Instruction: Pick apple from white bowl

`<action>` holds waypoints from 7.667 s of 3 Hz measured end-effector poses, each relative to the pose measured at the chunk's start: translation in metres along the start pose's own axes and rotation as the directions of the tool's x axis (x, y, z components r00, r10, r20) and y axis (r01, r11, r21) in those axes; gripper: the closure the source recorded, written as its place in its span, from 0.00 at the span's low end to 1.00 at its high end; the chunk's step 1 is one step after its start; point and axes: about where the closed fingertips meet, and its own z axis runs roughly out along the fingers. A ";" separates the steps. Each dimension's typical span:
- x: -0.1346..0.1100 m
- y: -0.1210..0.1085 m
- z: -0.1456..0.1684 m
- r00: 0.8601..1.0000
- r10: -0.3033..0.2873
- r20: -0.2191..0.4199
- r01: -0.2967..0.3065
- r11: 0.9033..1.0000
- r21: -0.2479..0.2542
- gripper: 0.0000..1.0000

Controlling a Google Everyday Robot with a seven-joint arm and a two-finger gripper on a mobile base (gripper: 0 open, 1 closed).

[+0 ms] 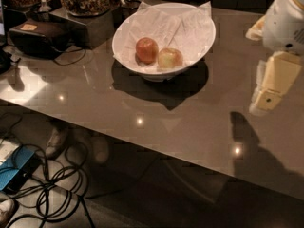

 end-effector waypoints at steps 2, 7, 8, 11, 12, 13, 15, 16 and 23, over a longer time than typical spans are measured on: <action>-0.034 -0.033 0.018 1.000 -0.029 0.001 0.029 0.999 -0.046 0.00; -0.096 -0.115 0.044 0.995 0.087 0.038 -0.085 0.995 -0.056 0.14; -0.111 -0.128 0.051 0.995 0.083 0.048 -0.080 0.995 -0.061 0.15; -0.138 -0.159 0.097 0.993 0.108 0.056 -0.101 0.989 -0.108 0.17; -0.142 -0.164 0.113 0.992 0.117 0.050 -0.110 0.986 -0.128 0.17; -0.143 -0.168 0.128 0.991 0.126 0.036 -0.119 0.982 -0.146 0.17; -0.146 -0.165 0.153 0.991 0.132 0.013 -0.127 0.973 -0.194 0.28; -0.148 -0.162 0.160 0.991 0.130 0.003 -0.127 0.969 -0.211 0.28; -0.140 -0.159 0.191 0.991 0.124 -0.045 -0.131 0.956 -0.262 0.92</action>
Offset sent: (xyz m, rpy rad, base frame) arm 0.0406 0.0326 -0.0091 -0.0231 0.1601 0.0652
